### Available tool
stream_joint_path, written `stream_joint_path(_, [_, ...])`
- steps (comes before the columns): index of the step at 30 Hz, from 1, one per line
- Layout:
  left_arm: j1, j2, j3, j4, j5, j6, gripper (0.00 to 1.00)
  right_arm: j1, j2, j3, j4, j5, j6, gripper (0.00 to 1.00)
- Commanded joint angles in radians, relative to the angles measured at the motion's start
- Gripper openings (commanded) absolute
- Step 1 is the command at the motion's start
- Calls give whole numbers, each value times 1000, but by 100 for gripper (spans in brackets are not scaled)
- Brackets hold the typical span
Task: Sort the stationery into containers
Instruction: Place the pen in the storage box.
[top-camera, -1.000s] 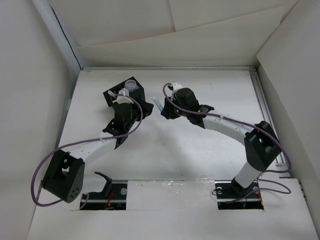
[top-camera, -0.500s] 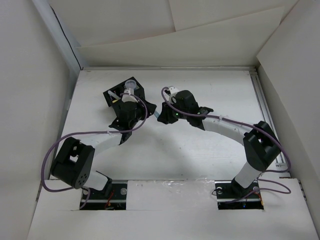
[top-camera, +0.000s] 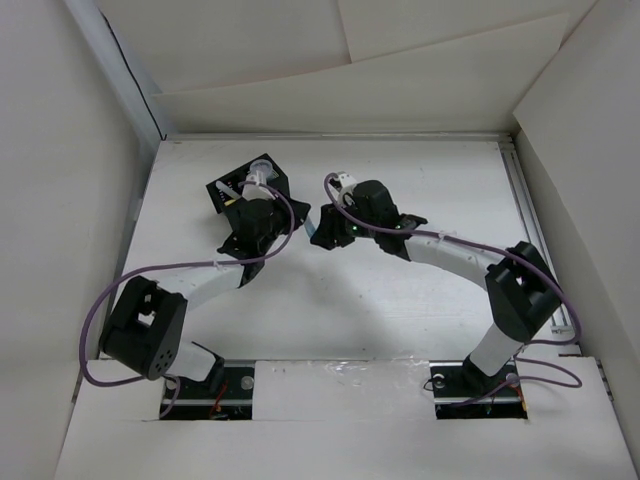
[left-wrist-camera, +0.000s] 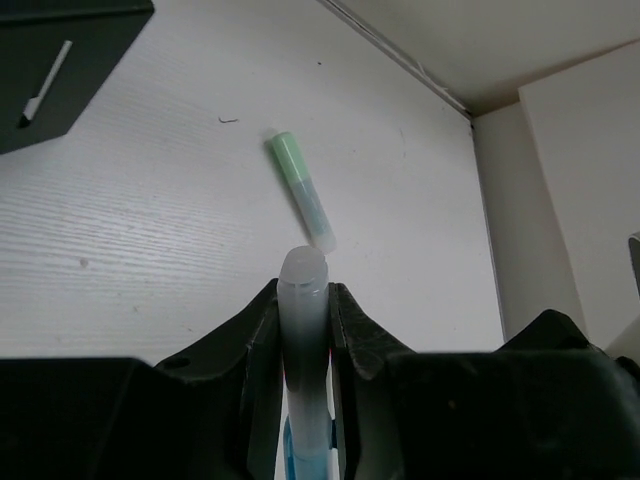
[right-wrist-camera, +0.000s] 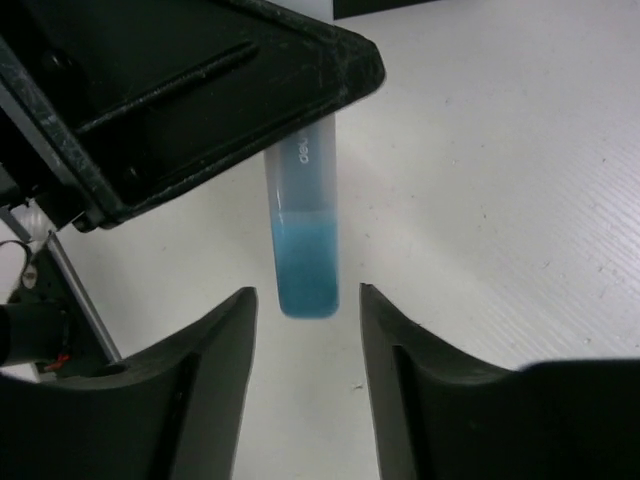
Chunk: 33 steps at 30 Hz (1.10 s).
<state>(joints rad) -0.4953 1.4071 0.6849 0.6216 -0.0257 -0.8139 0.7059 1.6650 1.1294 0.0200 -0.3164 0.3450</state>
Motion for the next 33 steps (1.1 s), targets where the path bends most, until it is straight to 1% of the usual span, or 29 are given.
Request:
stream_joint_path(1, [14,-54,37,-40,-81,45,0,-13,-24,-8,58,-46,11,52])
stream_joint_path(2, [14,-69,53,-54,-95,61,0,-13,-52,-8,58,-46,11,59])
stream_joint_path(3, [14,-85,53,-68,-127,79,0,-13,-65,-19,58,-46,11,62])
stream_joint_path(4, [14,-85,79,-100,-146,88,0,-22,-94,-28,58,-46,11,68])
stream_joint_path(6, [14,-99,100,-132,-186,102,0,-22,-126,-37,58,-46,11,73])
stream_joint_path(8, [14,-126,116,-164,-261,117,0,-22,-157,-49,58,-20,11,76])
stream_joint_path(12, [14,-172,143,-174,-422,146,0,-22,-198,-69,58,40,20,77])
stream_joint_path(13, [14,-172,156,-183,-460,163,0,-31,-198,-78,58,40,20,77])
stream_joint_path(14, [23,-172,172,-197,-539,177,0,-31,-198,-79,58,40,20,77])
stream_joint_path(15, [32,-160,191,-226,-563,194,0,-31,-198,-88,58,49,20,77])
stream_joint_path(16, [46,-160,215,-226,-572,194,0,-40,-198,-88,58,50,20,77])
stream_joint_path(17, [64,-146,216,-241,-553,194,0,-40,-198,-88,58,50,29,77])
stream_joint_path(18, [110,-136,226,-241,-527,182,0,-40,-188,-88,67,50,29,77])
stream_joint_path(20, [145,-126,226,-229,-497,162,0,-40,-188,-97,67,50,29,77])
stream_joint_path(24, [190,-67,254,-229,-572,173,0,-49,-188,-97,77,50,29,77])
stream_joint_path(26, [234,-31,289,-244,-592,182,0,-49,-188,-97,77,50,29,77])
stream_joint_path(28, [256,-10,304,-244,-602,196,0,-49,-188,-97,77,50,29,77])
stream_joint_path(30, [265,10,329,-244,-602,222,0,-49,-188,-97,77,50,29,77])
stream_joint_path(33, [265,56,360,-244,-655,265,0,-49,-179,-97,77,50,29,77])
